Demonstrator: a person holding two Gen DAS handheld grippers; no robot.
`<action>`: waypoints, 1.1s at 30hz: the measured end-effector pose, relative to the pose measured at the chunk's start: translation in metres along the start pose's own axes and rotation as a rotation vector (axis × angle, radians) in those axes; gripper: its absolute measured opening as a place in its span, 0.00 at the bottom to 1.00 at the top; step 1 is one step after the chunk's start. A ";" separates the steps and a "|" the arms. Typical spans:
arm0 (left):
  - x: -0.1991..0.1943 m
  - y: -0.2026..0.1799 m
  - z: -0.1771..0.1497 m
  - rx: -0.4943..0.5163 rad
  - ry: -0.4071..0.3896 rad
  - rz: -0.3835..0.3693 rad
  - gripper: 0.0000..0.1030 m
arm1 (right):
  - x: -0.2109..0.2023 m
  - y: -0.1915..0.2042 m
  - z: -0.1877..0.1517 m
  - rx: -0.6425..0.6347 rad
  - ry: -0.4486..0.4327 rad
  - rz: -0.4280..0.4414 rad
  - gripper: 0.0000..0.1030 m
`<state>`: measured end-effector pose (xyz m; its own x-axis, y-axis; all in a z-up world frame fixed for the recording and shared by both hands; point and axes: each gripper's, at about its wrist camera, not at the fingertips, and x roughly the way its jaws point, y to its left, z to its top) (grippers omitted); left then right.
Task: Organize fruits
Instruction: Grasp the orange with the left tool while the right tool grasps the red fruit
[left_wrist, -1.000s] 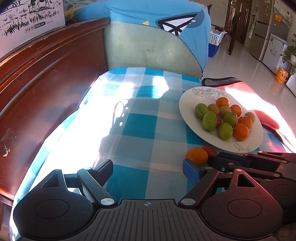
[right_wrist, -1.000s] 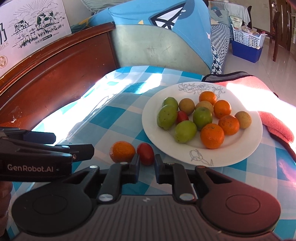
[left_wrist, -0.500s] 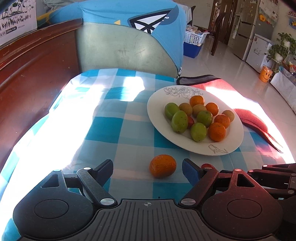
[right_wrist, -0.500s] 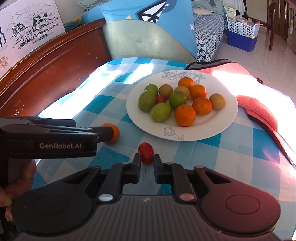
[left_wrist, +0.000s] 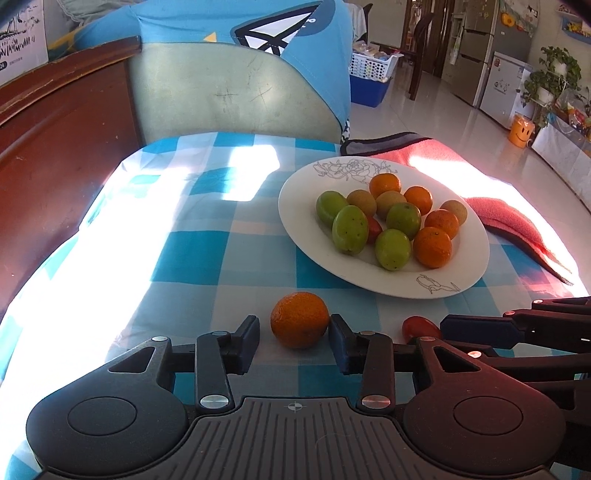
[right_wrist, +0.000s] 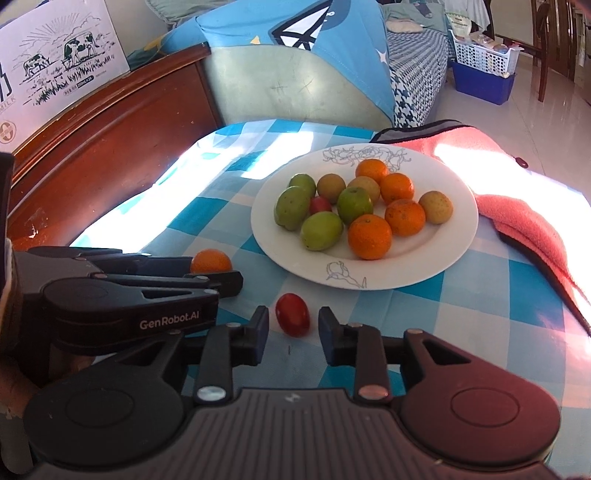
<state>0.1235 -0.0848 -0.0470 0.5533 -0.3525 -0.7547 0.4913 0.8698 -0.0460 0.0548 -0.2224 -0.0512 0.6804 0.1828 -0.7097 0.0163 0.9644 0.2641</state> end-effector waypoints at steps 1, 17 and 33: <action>0.000 0.000 0.000 0.002 0.001 0.001 0.33 | 0.001 0.001 0.000 -0.007 -0.001 -0.006 0.30; -0.003 0.006 0.003 0.005 -0.050 0.022 0.57 | 0.004 0.003 -0.001 -0.034 0.011 -0.033 0.20; 0.015 0.011 0.008 -0.005 -0.074 -0.006 0.28 | 0.003 0.000 0.002 -0.004 0.020 -0.030 0.19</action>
<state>0.1431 -0.0830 -0.0539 0.5988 -0.3824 -0.7037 0.4918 0.8691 -0.0538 0.0586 -0.2224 -0.0522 0.6648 0.1576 -0.7302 0.0335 0.9702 0.2399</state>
